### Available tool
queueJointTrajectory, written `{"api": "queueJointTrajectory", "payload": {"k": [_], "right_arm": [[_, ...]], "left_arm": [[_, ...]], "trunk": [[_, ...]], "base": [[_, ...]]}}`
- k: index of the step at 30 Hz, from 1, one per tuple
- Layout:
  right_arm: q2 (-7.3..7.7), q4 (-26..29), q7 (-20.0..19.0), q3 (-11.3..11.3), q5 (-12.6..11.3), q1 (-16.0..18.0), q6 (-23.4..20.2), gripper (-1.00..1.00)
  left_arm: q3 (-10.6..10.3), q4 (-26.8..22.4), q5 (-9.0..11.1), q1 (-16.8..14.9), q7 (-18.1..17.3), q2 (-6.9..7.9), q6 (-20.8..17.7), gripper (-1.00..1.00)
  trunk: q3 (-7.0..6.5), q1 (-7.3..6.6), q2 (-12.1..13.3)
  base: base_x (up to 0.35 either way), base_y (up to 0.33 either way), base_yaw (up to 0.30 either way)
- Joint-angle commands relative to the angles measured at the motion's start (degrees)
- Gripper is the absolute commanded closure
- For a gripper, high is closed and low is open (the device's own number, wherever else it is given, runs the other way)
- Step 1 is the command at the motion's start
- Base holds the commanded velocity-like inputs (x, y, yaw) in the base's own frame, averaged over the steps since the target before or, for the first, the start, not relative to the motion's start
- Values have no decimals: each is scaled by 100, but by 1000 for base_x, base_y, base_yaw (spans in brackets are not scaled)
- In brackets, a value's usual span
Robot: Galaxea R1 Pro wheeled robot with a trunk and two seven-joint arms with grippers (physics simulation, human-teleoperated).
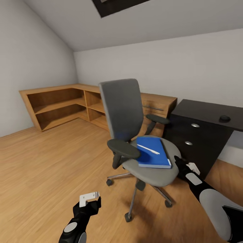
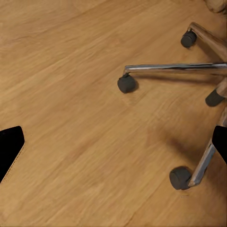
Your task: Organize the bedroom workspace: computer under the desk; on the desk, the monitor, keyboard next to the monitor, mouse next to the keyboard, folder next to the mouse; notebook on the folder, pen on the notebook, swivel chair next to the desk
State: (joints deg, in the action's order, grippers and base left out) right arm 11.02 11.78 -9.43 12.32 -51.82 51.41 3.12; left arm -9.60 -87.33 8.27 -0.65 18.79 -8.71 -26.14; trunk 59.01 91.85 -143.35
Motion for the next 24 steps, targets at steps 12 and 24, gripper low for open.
{"api": "queueJointTrajectory", "payload": {"k": [12,24], "right_arm": [[-28,-149,-24,-80,-74,0,13,-100],[-36,-150,-24,-81,-74,0,13,-100]], "left_arm": [[-16,-3,69,-6,54,1,-22,-100],[-16,-3,69,-8,54,1,-23,-100]], "trunk": [[64,3,1],[122,3,1]], "base": [[29,0,229],[0,0,230]]}}
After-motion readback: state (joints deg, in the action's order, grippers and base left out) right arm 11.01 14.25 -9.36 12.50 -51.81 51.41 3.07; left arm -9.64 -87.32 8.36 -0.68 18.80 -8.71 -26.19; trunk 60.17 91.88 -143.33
